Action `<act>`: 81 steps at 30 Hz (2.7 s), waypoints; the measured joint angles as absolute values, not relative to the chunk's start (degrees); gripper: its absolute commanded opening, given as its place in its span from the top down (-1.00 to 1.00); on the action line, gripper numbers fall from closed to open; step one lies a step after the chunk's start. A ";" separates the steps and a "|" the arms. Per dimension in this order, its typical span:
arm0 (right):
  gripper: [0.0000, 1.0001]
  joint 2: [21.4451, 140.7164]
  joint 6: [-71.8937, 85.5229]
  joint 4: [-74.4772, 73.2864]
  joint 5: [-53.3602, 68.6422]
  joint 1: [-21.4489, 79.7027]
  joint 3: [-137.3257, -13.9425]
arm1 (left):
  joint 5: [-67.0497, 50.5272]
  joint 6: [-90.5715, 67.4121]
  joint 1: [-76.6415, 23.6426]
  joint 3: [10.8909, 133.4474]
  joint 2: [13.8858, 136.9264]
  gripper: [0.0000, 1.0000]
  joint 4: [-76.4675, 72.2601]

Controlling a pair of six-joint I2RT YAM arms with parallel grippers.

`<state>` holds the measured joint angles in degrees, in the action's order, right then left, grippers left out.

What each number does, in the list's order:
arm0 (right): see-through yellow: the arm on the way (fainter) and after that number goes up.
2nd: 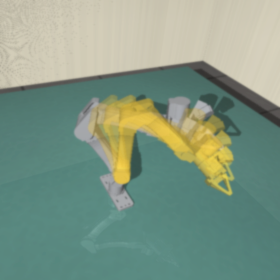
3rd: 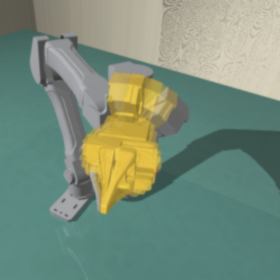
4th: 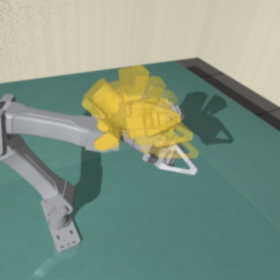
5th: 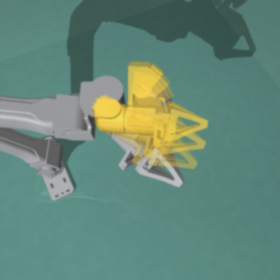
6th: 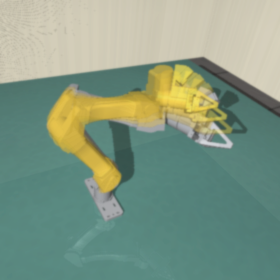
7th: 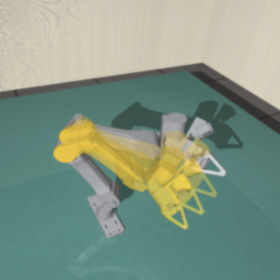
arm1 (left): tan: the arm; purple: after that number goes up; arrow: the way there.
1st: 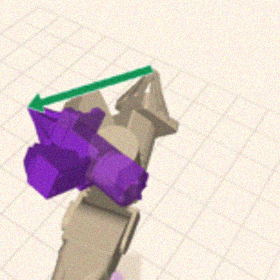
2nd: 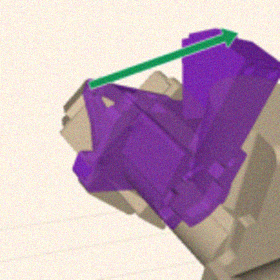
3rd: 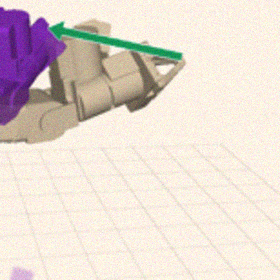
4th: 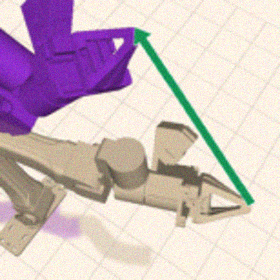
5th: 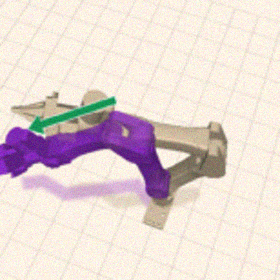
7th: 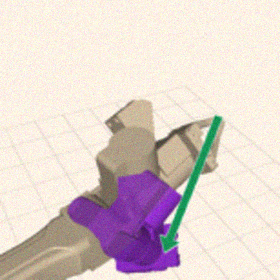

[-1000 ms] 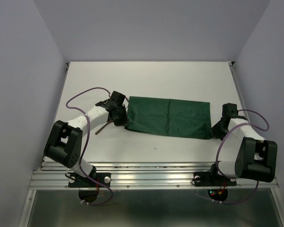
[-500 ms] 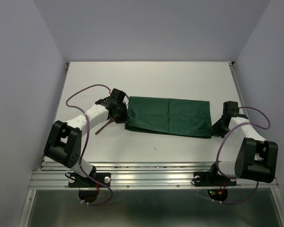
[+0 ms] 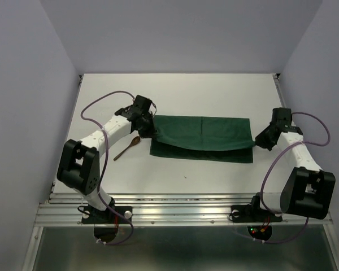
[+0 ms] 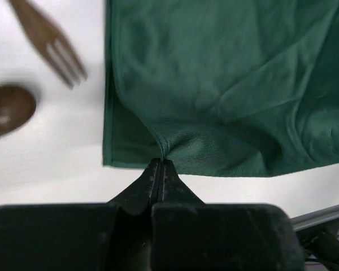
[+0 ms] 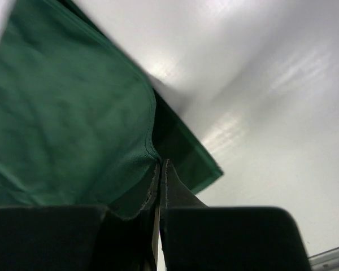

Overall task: Fold the napkin into a case and place the utensils inside
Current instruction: Smooth out the rectangle-folded napkin at the center of the board.

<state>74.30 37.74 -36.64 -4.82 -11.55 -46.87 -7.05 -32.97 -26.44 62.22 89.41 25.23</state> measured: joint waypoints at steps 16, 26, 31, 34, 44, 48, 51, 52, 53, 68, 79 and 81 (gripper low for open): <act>0.99 97.06 38.63 -23.31 -3.95 -11.53 -81.69 | -9.17 -26.39 -18.61 112.68 117.36 1.00 24.45; 0.99 103.20 40.47 -14.31 -0.12 -11.55 -82.17 | -11.27 -26.26 -17.58 117.71 127.57 1.00 18.98; 0.99 106.21 41.06 -9.37 2.09 -11.55 -83.46 | -12.64 -27.57 -17.26 120.33 130.98 1.00 16.10; 0.99 109.27 41.93 -6.35 3.77 -11.55 -84.93 | -13.47 -28.62 -17.12 122.04 132.90 1.00 14.24; 0.99 113.27 43.33 0.23 6.57 -11.55 -86.59 | -16.80 -31.11 -16.29 131.41 139.79 1.00 12.73; 0.99 113.30 43.31 1.43 7.18 -11.55 -87.81 | -18.46 -31.75 -15.16 130.98 139.79 1.00 11.75; 0.99 113.27 43.31 2.17 7.99 -11.55 -88.49 | -19.18 -31.77 -14.37 129.47 139.72 1.00 10.87; 0.99 113.25 43.31 2.20 8.03 -11.55 -88.49 | -19.31 -31.75 -14.11 128.22 139.55 1.00 10.74; 0.99 113.21 43.29 1.87 8.01 -11.55 -88.40 | -19.14 -31.55 -14.04 127.22 139.37 1.00 10.96; 0.99 87.42 40.32 -14.66 5.72 -11.55 -64.53 | -18.48 -28.49 -14.66 94.02 113.16 1.00 15.79; 0.99 69.28 39.97 -25.89 3.92 -11.55 -44.25 | -18.92 -24.95 -19.09 66.72 93.71 1.00 13.23; 0.99 67.13 39.97 -27.42 3.46 -11.55 -42.44 | -19.07 -24.47 -19.55 63.31 92.97 1.00 13.10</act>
